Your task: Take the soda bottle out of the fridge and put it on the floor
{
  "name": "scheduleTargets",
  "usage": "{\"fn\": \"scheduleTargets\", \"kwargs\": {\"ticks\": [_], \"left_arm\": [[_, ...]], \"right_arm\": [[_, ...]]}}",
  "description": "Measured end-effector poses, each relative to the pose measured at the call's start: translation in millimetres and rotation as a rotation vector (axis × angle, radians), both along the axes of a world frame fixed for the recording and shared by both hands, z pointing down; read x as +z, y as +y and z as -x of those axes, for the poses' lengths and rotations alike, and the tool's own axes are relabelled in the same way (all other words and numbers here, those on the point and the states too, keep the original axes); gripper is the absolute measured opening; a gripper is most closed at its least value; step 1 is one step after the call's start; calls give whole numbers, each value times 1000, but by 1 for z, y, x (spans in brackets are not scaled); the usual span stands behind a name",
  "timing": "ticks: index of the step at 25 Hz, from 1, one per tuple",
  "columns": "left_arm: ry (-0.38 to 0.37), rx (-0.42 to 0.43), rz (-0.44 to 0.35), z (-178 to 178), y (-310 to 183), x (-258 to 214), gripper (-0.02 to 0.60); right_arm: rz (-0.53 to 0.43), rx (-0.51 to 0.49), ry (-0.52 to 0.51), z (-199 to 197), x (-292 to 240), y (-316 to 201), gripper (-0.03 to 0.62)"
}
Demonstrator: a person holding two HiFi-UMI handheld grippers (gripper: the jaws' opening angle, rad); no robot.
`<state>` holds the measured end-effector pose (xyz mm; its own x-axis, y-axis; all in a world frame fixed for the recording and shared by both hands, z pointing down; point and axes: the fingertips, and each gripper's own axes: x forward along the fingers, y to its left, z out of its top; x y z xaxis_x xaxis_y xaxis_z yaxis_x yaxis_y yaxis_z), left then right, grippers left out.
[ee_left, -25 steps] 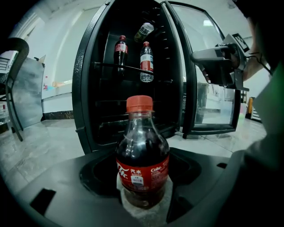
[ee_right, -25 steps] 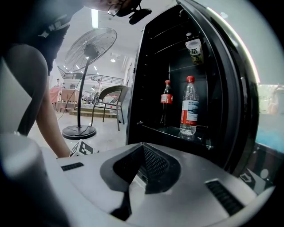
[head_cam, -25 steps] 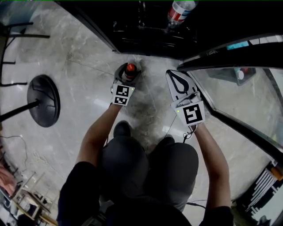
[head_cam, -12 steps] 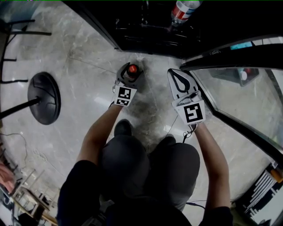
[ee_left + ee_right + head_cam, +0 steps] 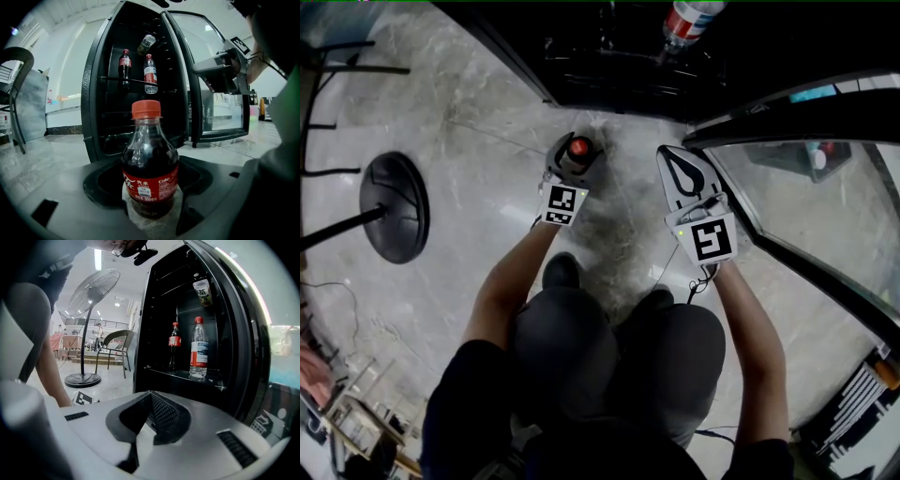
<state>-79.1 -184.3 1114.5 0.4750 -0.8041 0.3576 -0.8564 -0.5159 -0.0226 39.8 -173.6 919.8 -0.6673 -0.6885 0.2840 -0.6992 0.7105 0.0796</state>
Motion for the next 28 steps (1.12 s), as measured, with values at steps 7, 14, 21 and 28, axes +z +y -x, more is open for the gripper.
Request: {"fn": "scheduleTargets", "kwargs": {"ticks": [7, 14, 21, 28], "left_arm": [[-16, 0, 16, 1, 2, 1, 318], [-43, 17, -1, -3, 1, -3, 318], [-46, 37, -31, -1, 4, -15, 318], [-32, 62, -61, 8, 21, -38, 319]], "right_arm": [[15, -2, 1, 1, 5, 4, 18], [11, -8, 1, 0, 5, 6, 18], [18, -2, 0, -1, 11, 6, 18], [21, -8, -4, -2, 12, 9, 18]]}}
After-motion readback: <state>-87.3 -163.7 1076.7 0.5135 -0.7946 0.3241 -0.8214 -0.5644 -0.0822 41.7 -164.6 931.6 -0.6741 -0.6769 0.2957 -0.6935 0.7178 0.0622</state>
